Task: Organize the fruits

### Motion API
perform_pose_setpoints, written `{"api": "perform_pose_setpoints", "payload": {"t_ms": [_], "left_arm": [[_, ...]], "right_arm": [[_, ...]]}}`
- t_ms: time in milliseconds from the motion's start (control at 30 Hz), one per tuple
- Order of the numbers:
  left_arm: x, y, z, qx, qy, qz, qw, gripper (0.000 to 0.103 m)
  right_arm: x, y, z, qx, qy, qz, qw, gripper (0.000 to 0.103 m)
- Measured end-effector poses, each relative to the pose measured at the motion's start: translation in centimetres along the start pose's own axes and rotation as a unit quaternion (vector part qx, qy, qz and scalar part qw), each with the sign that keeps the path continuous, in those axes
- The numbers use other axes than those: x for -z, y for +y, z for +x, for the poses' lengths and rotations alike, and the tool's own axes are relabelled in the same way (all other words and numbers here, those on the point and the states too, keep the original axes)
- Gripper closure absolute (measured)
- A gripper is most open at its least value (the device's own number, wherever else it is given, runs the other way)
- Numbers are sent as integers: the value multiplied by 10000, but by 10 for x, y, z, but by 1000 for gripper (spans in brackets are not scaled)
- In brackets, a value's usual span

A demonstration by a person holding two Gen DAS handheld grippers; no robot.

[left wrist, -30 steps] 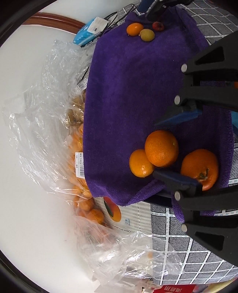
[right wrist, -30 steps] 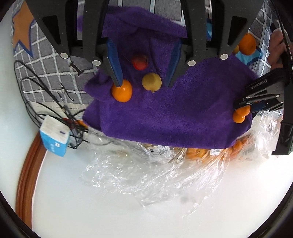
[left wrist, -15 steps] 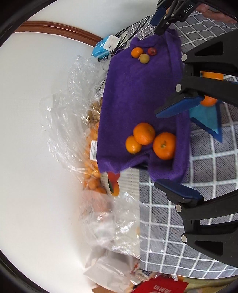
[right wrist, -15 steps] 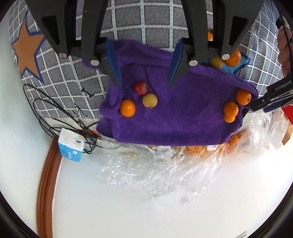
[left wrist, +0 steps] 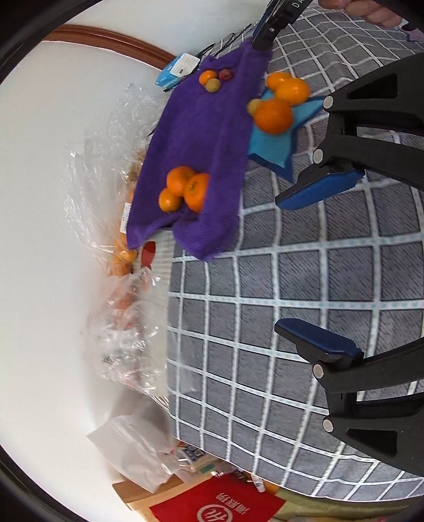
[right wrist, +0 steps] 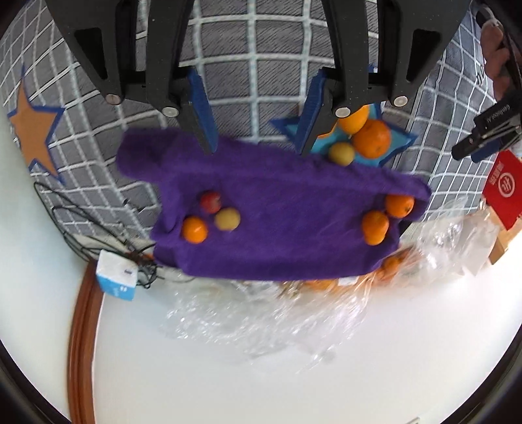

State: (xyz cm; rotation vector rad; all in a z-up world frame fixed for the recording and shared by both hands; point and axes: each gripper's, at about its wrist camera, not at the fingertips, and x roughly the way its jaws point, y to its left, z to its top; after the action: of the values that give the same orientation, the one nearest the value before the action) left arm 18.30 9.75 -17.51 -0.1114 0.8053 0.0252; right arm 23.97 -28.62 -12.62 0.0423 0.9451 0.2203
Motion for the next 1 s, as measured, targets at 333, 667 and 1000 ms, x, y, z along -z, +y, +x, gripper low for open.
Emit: {"api": "perform_pose_setpoints", "payload": {"t_ms": [333,667,1000], "left_arm": [[27,2,2,163,64,117,9998,36],[30,-4,4,270,174,265,9991,36],[28,-3,9,155,257,291,9991,36]], "right_arm": [[18,24,20,-485,259,-151,9984,71],[10,32,40,-852,406,-53,9955,71],[7,32,45,-702,377,-157,9967,71]]}}
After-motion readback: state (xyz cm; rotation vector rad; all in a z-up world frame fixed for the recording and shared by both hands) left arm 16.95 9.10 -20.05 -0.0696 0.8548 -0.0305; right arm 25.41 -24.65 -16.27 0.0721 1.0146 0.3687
